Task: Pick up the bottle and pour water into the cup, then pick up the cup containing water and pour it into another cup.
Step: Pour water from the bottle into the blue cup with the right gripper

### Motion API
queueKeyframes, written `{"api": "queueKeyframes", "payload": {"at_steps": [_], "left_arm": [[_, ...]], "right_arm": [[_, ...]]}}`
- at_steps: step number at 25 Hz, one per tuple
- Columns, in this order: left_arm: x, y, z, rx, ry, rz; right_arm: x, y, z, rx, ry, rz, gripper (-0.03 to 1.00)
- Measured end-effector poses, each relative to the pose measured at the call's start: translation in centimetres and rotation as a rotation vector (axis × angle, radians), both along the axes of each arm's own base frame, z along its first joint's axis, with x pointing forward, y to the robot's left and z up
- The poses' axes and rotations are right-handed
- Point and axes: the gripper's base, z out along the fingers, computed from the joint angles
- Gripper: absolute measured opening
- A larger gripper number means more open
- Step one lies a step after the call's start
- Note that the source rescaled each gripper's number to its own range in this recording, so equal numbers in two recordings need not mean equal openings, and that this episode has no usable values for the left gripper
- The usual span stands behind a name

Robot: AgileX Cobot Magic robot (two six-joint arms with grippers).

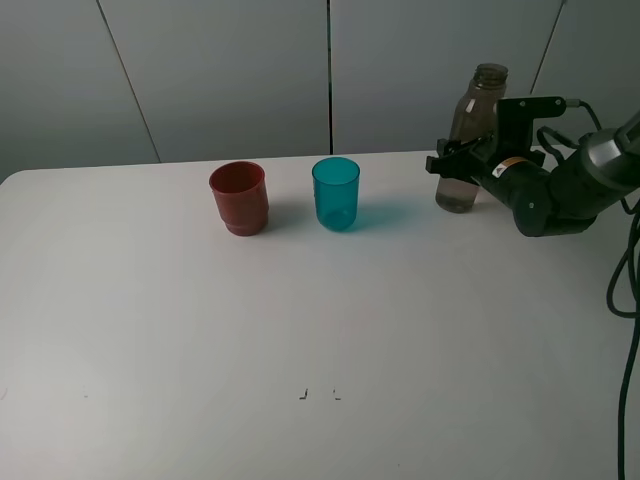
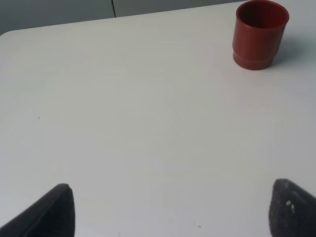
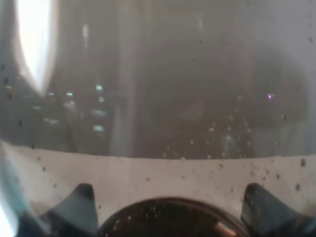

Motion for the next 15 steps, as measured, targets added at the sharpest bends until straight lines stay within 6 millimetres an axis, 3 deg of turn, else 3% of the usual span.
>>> {"api": "queueKeyframes", "payload": {"at_steps": [15], "left_arm": [[0.0, 0.0, 0.0, 0.0, 0.0, 0.0]], "right_arm": [[0.0, 0.14, 0.54, -0.044, 0.011, 0.029, 0.02]]}}
